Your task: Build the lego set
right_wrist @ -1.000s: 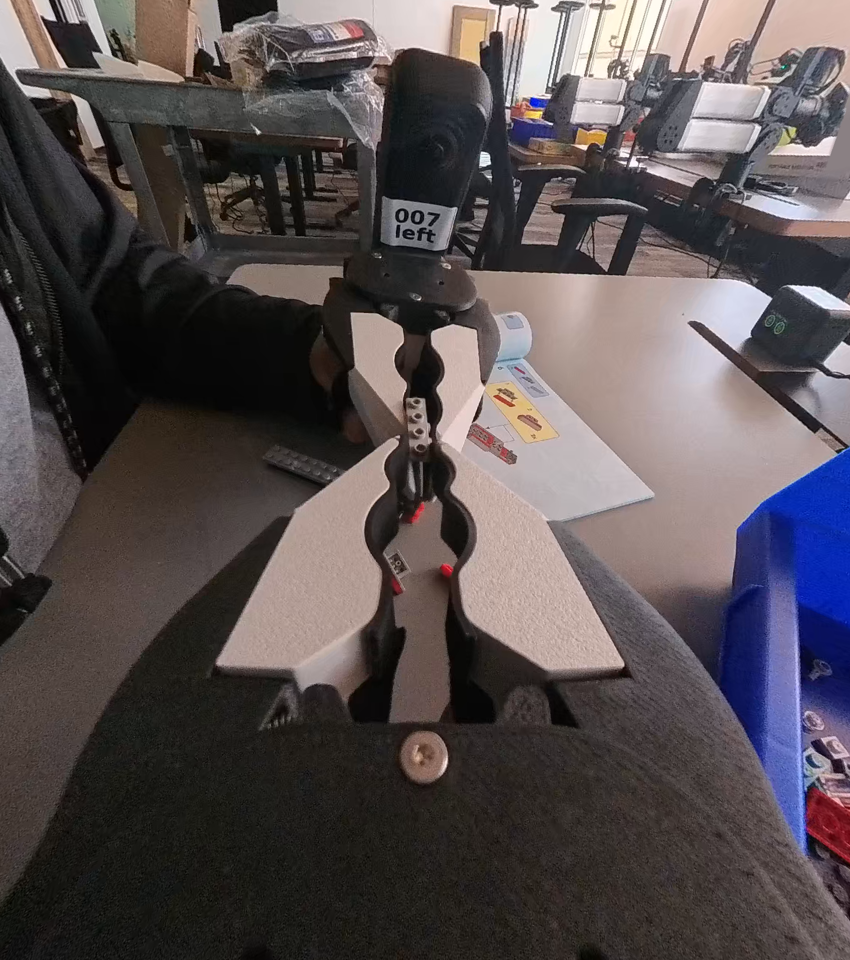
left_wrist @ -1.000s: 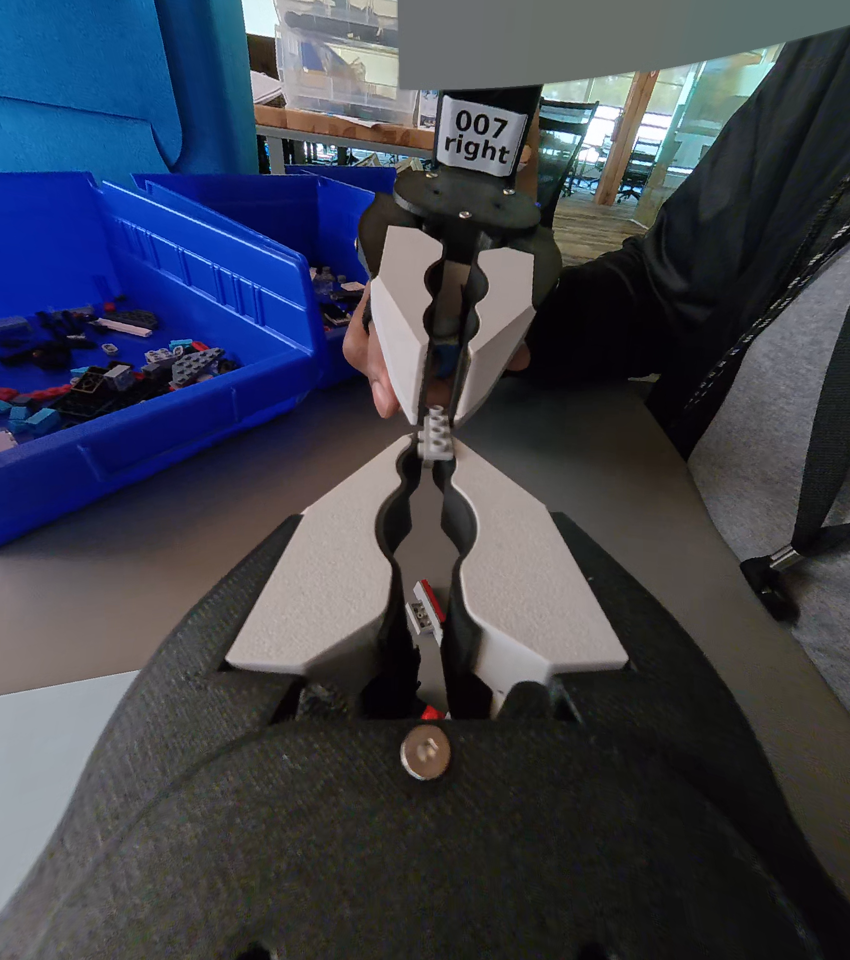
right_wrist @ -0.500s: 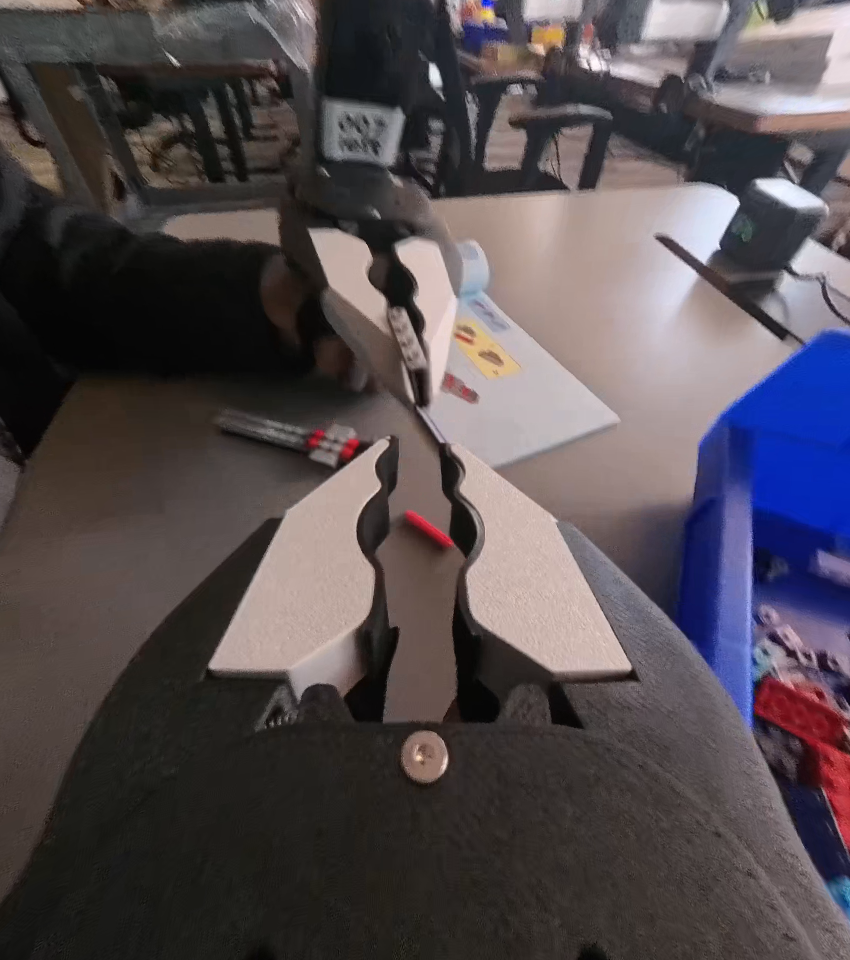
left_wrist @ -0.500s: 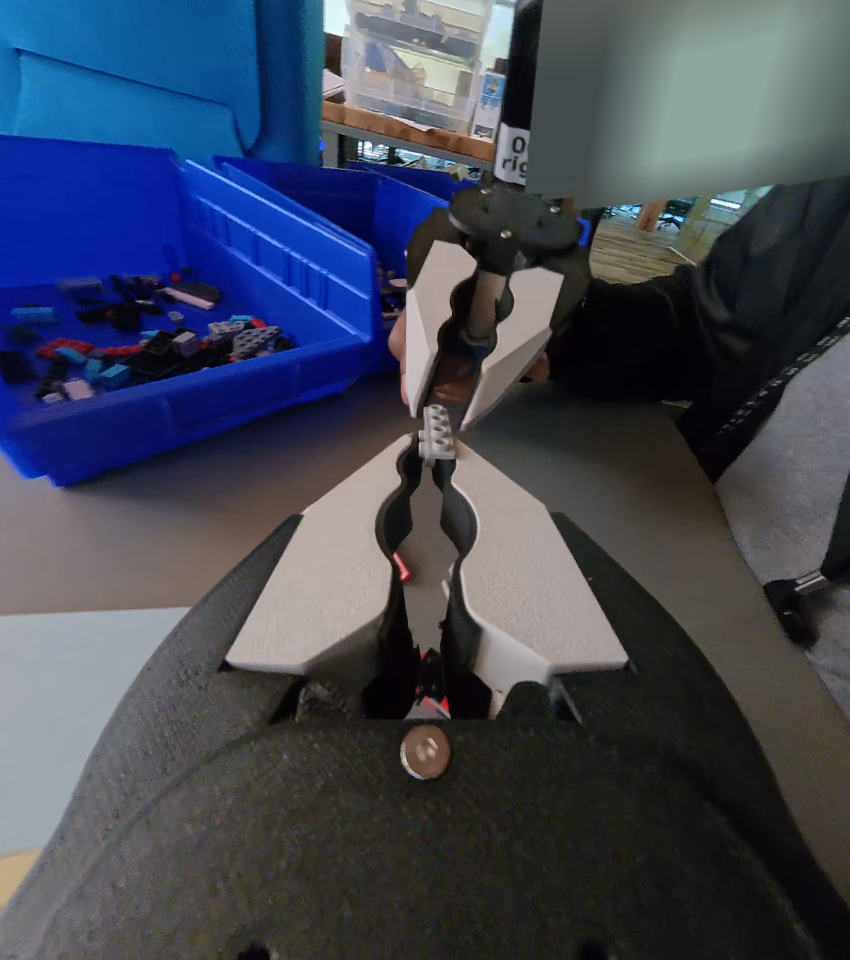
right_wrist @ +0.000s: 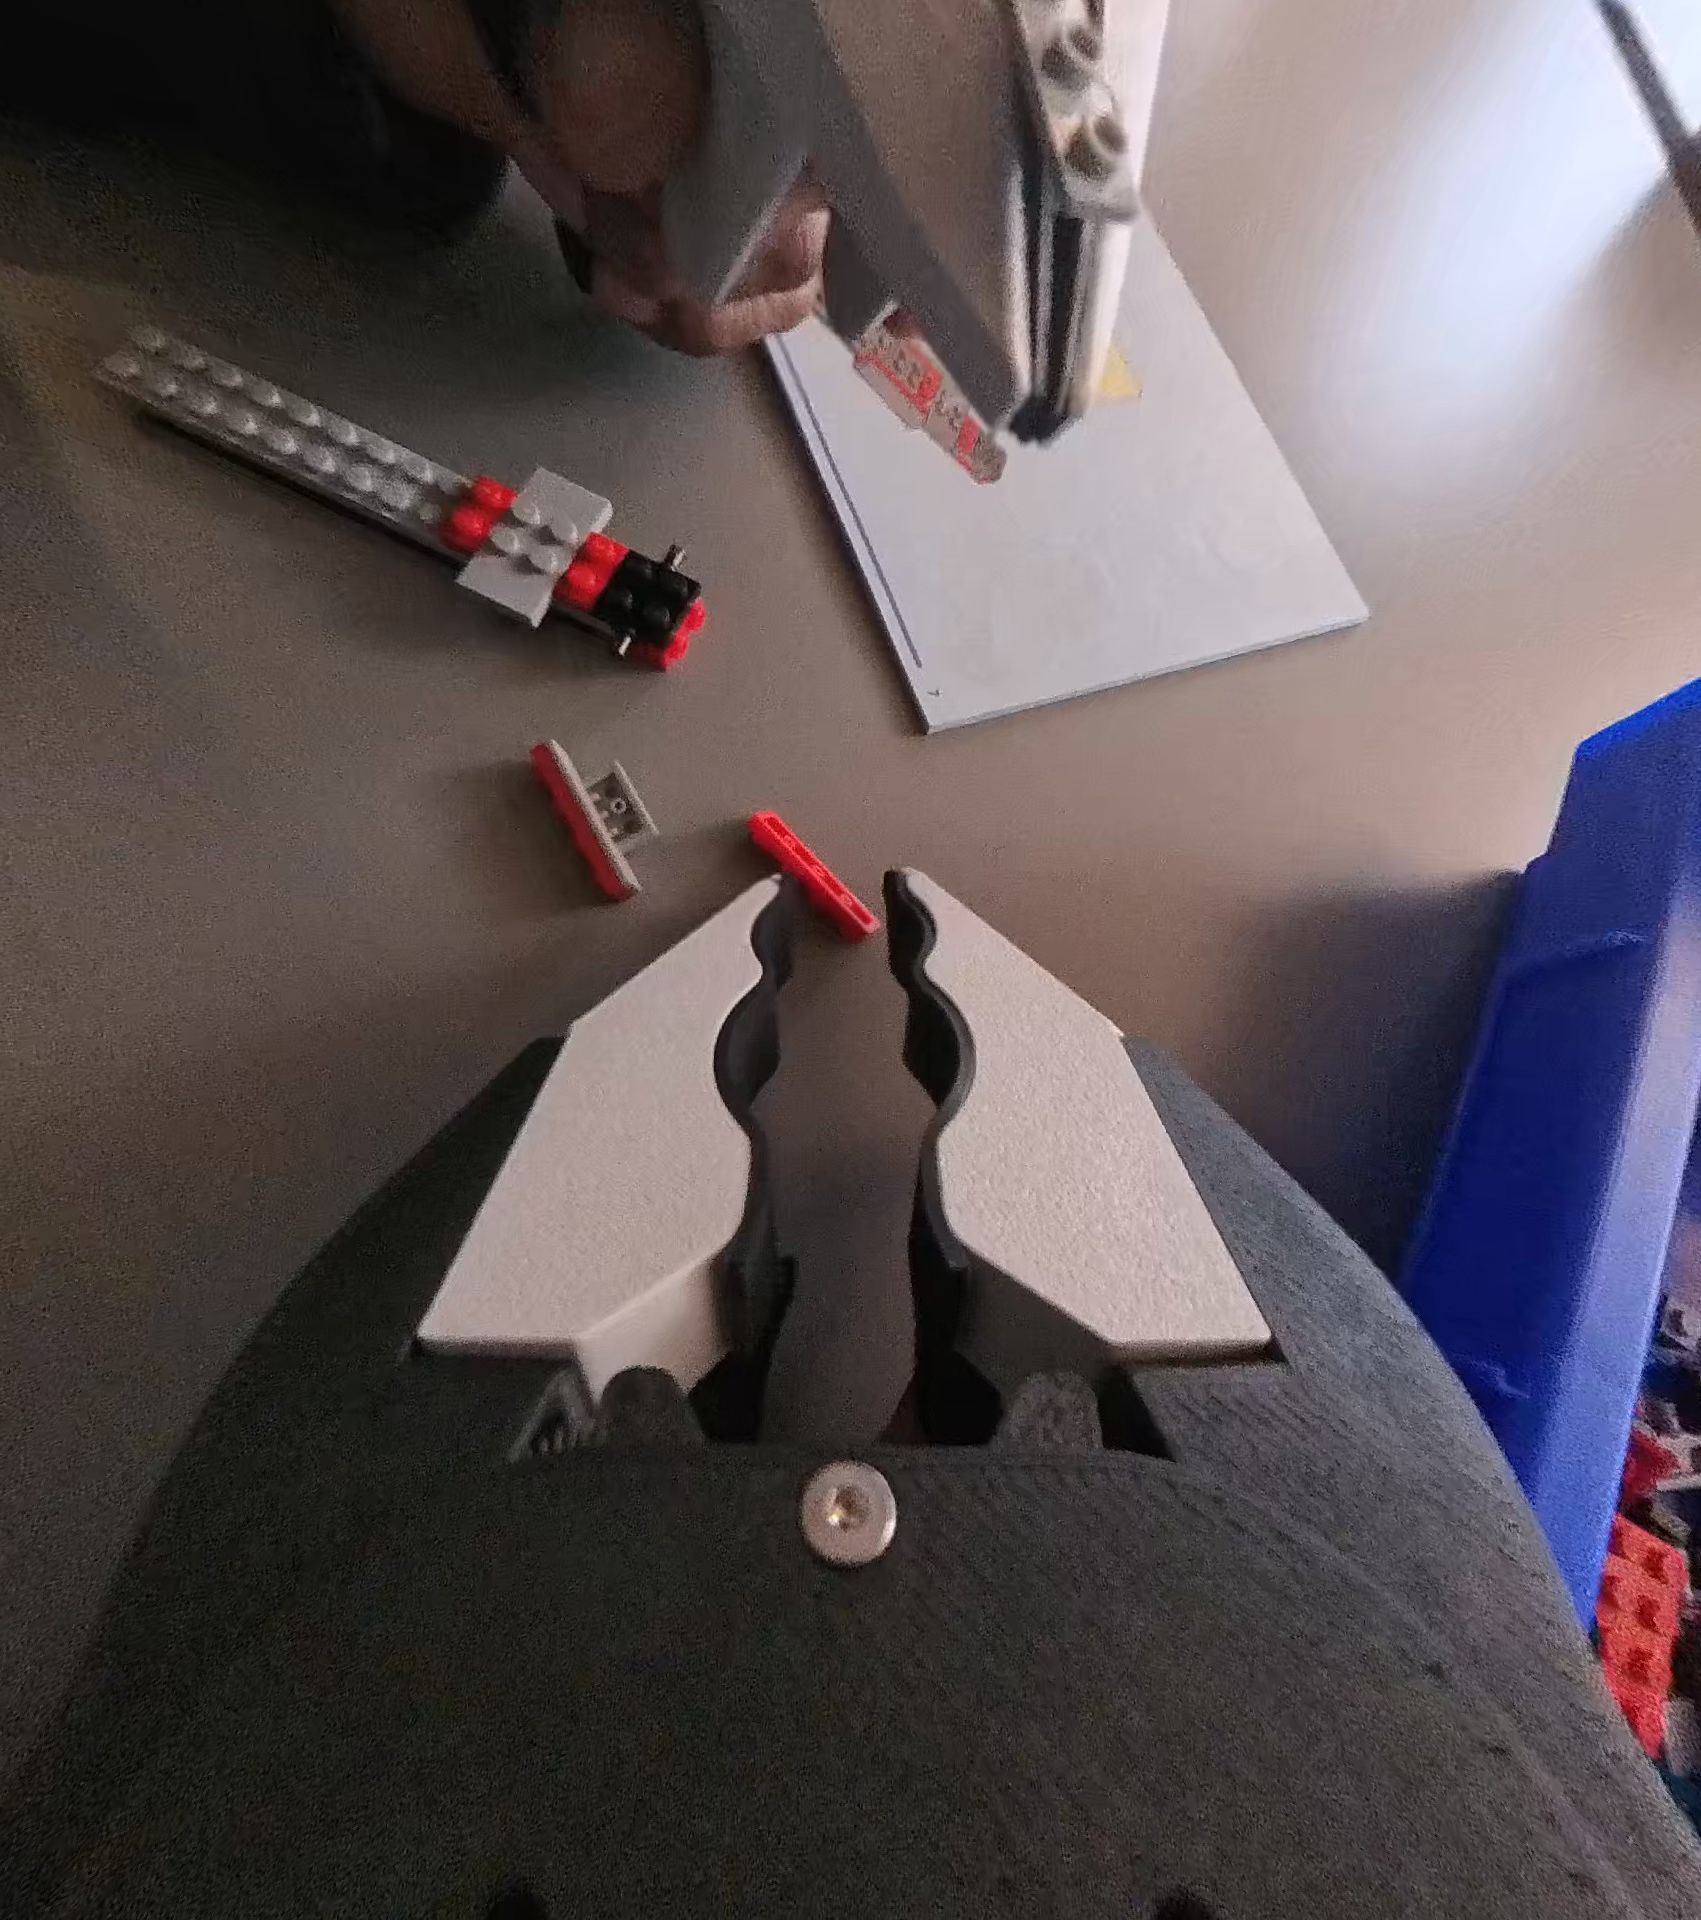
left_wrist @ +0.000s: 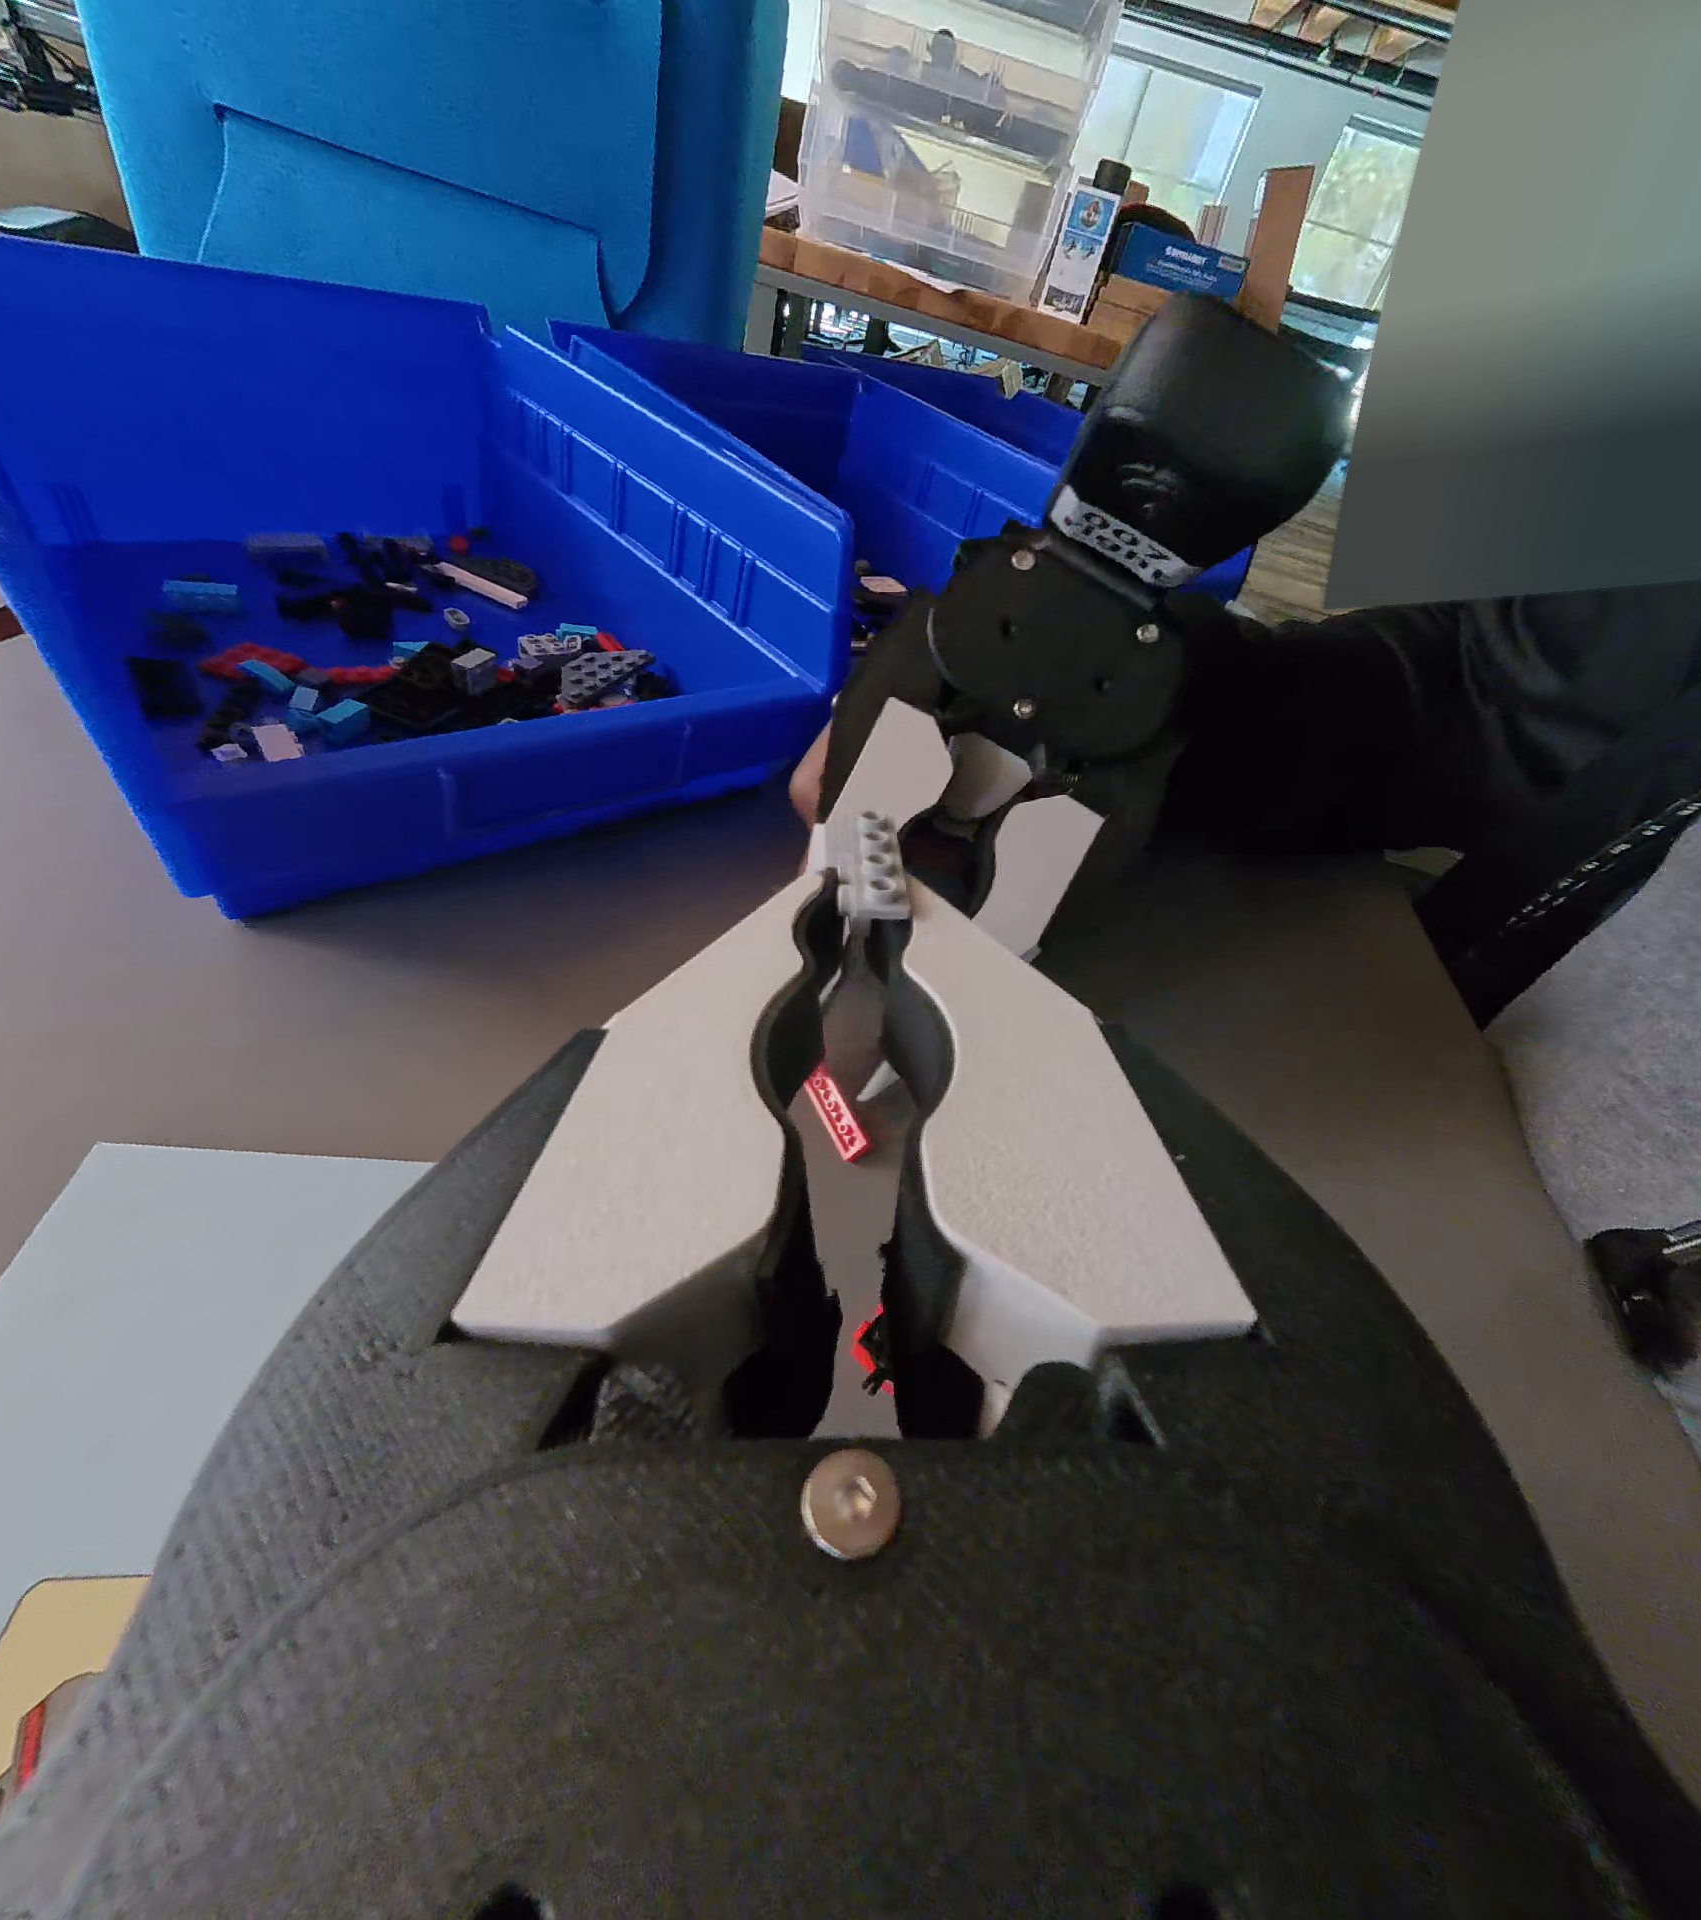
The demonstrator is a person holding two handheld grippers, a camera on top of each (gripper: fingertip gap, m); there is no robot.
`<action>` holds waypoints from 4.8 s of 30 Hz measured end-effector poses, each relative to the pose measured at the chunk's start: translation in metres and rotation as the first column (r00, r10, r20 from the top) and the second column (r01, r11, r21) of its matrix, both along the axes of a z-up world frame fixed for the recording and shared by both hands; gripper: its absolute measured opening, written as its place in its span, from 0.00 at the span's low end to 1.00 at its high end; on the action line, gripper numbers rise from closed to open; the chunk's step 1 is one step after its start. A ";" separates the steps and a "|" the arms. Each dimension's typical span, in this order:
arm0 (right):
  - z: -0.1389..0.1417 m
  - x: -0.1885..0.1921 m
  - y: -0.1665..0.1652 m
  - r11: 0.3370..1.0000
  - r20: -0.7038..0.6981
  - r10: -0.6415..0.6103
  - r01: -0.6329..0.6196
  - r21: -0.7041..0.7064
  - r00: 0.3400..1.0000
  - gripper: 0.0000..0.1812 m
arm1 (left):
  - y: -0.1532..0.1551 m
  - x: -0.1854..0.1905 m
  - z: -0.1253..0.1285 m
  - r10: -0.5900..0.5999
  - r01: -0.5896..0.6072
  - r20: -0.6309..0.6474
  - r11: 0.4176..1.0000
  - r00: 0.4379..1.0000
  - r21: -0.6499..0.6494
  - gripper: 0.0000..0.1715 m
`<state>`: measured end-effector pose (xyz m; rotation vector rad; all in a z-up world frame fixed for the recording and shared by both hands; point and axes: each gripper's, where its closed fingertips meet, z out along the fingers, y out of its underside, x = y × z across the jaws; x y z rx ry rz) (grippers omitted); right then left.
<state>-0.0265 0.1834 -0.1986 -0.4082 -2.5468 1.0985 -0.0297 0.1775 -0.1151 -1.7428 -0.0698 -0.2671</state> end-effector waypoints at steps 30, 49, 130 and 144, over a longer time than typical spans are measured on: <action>0.046 0.004 0.007 0.948 0.176 -0.063 0.114 -0.296 0.982 0.08 | 0.000 -0.005 -0.004 0.003 -0.003 0.038 1.000 0.999 0.000 0.01; -0.008 0.021 0.006 0.998 0.168 -0.055 0.056 -0.001 0.984 0.27 | 0.000 -0.005 -0.004 0.002 -0.002 0.044 1.000 0.999 0.000 0.01; 0.121 0.002 -0.026 0.984 0.129 0.087 -0.065 -0.164 0.988 0.06 | 0.001 0.013 0.008 -0.070 0.071 -0.017 0.994 0.997 0.086 0.01; 0.115 0.002 -0.037 0.990 0.123 0.132 -0.125 -0.057 0.984 0.06 | -0.001 0.015 0.012 -0.071 0.074 -0.041 0.993 0.997 0.091 0.01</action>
